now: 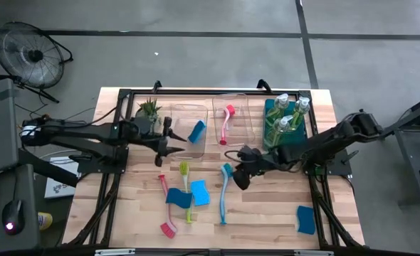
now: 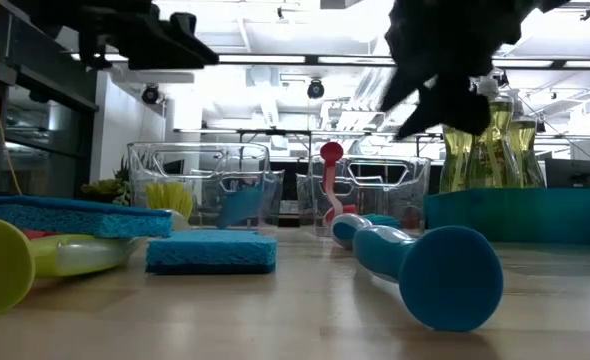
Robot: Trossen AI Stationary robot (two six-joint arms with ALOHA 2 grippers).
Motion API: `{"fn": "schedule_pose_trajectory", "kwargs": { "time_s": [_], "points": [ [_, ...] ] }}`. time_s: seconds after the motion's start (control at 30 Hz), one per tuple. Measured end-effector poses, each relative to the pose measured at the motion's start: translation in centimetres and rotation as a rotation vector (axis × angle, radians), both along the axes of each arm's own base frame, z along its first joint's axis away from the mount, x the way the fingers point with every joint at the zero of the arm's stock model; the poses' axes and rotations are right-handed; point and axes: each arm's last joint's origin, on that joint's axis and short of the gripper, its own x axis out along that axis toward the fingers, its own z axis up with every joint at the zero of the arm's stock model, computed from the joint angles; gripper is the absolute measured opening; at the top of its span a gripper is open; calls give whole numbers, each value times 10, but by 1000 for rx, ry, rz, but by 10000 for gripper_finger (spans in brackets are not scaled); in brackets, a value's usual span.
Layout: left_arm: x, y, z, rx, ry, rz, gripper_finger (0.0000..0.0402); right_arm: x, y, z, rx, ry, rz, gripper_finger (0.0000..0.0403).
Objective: Pick & Place Kitchen Sink Supplies
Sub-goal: Put the blue dishwashing brush into the right transparent bin
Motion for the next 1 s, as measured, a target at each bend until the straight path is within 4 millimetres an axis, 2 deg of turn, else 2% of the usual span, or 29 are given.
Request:
{"fn": "schedule_pose_trajectory", "kwargs": {
  "time_s": [0.13,0.3,0.5,0.57,0.77,0.87,1.0],
  "points": [
    [-6,-13,1,33,-22,-31,156,2,11,-21,84,102,-32,188],
    [-18,-25,-3,70,-41,-35,156,12,21,-47,182,182,16,188],
    [-33,-34,-10,70,-59,-47,156,20,23,-49,127,116,111,188],
    [-38,-36,-11,61,-67,-51,156,20,24,-47,31,86,268,188],
    [-46,-40,-6,49,-107,-76,156,23,28,-42,-400,-78,823,188],
    [-49,-39,-4,36,-121,-77,156,26,29,-39,-605,-167,1007,188],
    [-50,-39,-3,24,-128,-74,156,28,28,-37,-829,-235,1163,188]
  ]
}}
